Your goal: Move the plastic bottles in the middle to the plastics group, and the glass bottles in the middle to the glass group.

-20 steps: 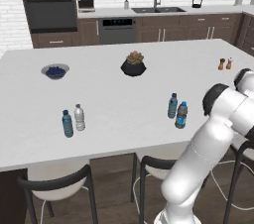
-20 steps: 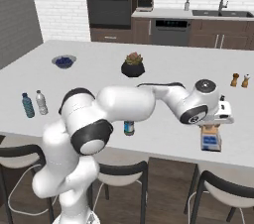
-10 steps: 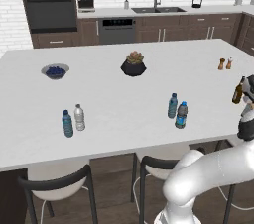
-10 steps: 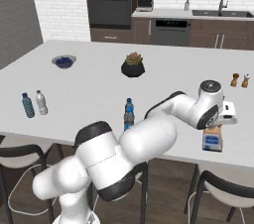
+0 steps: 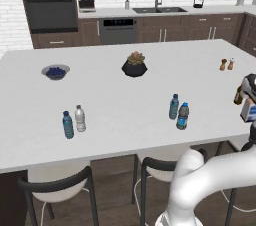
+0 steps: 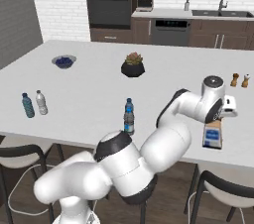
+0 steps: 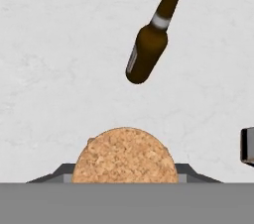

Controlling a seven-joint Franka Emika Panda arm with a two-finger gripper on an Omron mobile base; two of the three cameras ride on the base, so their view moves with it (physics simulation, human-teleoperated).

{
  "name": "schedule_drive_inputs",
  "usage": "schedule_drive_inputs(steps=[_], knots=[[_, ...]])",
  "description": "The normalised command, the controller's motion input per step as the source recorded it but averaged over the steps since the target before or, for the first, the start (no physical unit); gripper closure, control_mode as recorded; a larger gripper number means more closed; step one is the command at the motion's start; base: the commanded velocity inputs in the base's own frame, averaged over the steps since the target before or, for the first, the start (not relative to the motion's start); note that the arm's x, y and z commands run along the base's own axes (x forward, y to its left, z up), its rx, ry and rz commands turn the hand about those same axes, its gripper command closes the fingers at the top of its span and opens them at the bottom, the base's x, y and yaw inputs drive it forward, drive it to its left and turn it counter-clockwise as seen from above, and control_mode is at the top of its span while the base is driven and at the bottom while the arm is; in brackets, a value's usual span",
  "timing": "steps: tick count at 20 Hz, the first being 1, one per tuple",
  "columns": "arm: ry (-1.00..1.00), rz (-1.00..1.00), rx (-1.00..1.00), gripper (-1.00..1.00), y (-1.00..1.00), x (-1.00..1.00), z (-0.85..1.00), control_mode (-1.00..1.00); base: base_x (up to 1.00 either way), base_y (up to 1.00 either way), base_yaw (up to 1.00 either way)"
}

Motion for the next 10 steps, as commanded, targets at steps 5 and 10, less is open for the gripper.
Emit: schedule_drive_inputs(steps=[5,10], knots=[[0.0,0.0,0.16,1.0,-0.19,0.11,0.13,-1.0,0.0,0.0,0.0],[-0.01,0.0,0.08,1.0,-0.04,0.07,0.01,-1.0,0.0,0.0,0.0]])
